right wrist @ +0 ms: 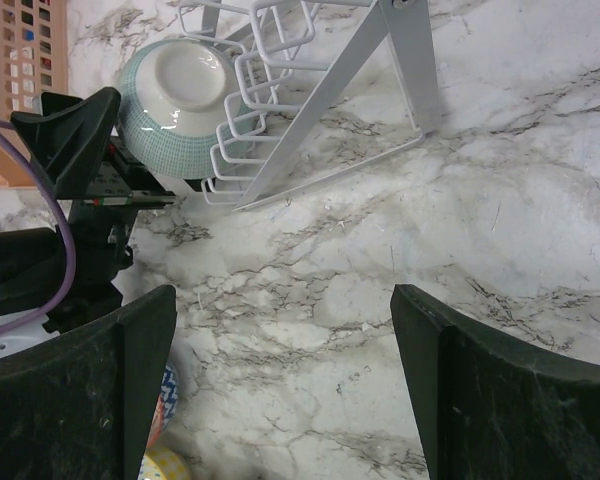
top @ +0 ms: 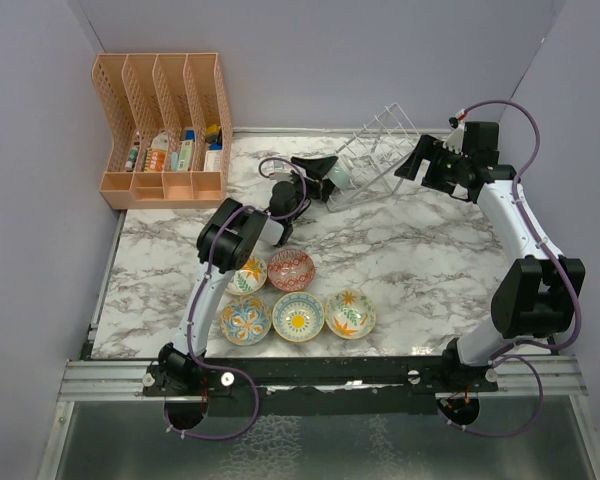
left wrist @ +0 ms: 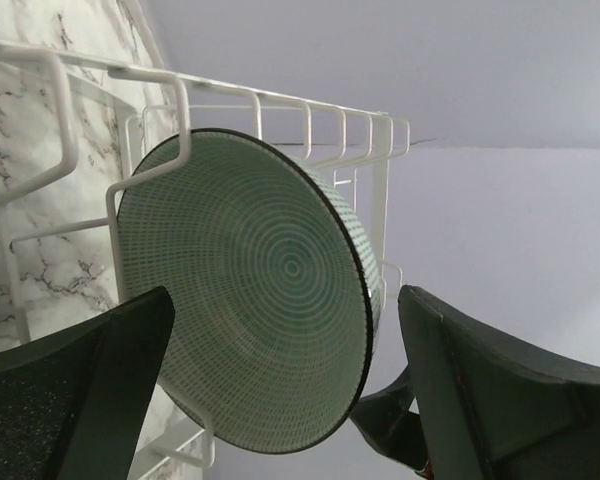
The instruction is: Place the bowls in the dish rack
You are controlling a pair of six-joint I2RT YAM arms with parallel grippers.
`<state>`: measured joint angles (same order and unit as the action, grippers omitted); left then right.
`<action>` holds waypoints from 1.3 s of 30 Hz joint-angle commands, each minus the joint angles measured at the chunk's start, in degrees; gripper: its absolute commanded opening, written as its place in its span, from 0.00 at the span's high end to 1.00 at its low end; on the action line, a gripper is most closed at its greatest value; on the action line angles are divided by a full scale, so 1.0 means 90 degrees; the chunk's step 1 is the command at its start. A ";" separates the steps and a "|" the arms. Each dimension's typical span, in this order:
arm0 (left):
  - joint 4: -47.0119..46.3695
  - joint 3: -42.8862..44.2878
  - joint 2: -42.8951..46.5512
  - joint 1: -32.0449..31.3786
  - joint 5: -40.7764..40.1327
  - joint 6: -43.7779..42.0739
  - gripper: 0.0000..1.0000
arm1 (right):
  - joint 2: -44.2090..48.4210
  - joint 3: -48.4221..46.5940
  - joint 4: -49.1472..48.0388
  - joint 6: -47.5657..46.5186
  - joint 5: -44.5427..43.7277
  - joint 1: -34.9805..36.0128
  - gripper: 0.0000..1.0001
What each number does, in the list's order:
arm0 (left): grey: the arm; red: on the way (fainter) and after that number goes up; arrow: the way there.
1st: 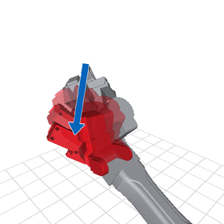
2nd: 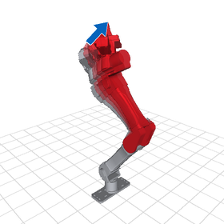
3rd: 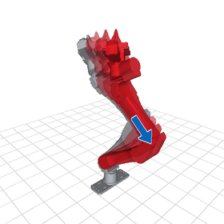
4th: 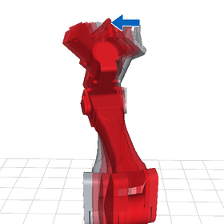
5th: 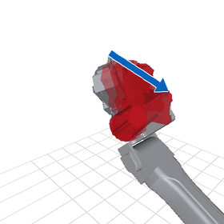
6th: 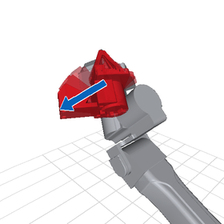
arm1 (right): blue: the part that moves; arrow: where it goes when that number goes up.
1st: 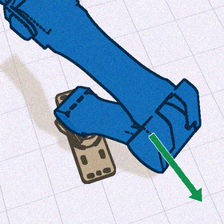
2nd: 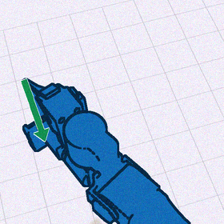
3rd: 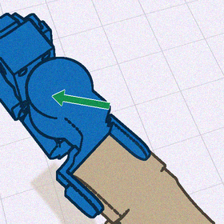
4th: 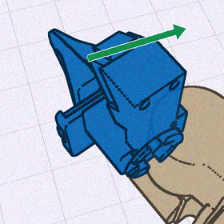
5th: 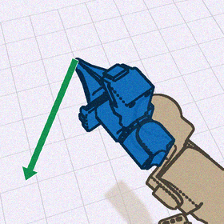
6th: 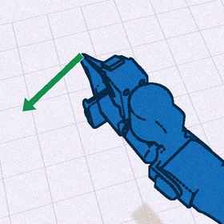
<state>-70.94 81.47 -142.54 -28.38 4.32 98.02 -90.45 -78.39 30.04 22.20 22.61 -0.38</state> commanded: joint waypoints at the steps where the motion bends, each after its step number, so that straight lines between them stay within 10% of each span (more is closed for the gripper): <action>1: 0.0314 -0.0142 0.0422 0.0126 0.0465 -0.0264 0.01 | 0.0035 -0.0202 0.0012 -0.0083 -0.0022 -0.0019 0.12; 23: 0.1980 -0.2300 0.3132 0.0640 0.1872 -0.1535 0.01 | 0.0526 0.0140 -0.0086 -0.0059 0.0190 -0.0023 0.11; 39: 1.1247 -0.0885 0.6460 -0.0528 0.0120 -0.6627 0.06 | 0.0979 0.0548 -0.0134 0.0059 0.0397 -0.0016 0.11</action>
<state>1.96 70.78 -86.72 -25.98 15.35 51.51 -83.85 -74.83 29.93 22.35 24.25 -0.38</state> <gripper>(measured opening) 0.970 0.890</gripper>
